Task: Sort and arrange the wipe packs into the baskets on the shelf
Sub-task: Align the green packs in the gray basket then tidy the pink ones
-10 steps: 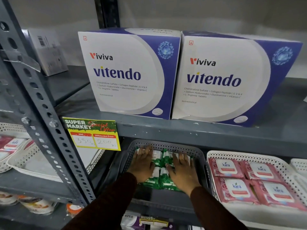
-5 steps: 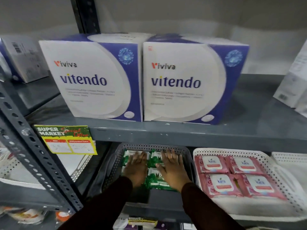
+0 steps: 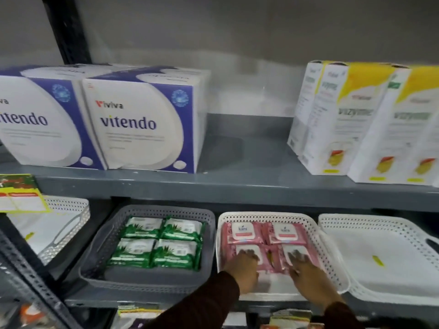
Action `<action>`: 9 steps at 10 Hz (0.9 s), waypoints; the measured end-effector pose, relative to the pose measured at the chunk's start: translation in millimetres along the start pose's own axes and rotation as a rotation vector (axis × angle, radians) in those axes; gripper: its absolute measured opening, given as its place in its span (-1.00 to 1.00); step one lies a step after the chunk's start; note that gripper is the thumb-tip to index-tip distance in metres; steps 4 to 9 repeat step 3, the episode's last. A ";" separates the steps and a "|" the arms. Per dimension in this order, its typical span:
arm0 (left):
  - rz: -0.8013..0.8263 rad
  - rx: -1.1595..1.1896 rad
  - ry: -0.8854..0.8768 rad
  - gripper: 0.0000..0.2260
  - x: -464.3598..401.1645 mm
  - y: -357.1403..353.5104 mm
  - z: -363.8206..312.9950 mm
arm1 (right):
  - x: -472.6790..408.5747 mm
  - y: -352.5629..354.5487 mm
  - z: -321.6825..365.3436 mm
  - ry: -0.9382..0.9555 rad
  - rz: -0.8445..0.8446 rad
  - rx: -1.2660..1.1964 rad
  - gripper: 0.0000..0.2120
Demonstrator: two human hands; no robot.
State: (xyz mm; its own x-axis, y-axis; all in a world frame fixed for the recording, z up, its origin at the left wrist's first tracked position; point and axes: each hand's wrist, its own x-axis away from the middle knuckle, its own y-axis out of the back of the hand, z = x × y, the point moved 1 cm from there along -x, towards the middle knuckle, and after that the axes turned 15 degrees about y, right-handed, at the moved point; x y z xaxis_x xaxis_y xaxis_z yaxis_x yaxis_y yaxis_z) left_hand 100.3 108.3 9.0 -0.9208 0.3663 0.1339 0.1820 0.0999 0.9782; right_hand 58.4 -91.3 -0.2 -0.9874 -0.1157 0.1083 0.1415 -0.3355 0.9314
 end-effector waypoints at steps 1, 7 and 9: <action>-0.030 -0.002 0.044 -0.71 5.0 -1.1 -10.3 | 7.8 0.0 -2.2 0.109 0.013 -0.015 -0.57; -0.066 0.045 0.033 -0.72 25.7 1.2 -23.6 | 11.1 -5.4 -17.5 0.178 0.077 0.004 -0.55; -0.066 0.045 0.033 -0.72 25.7 1.2 -23.6 | 11.1 -5.4 -17.5 0.178 0.077 0.004 -0.55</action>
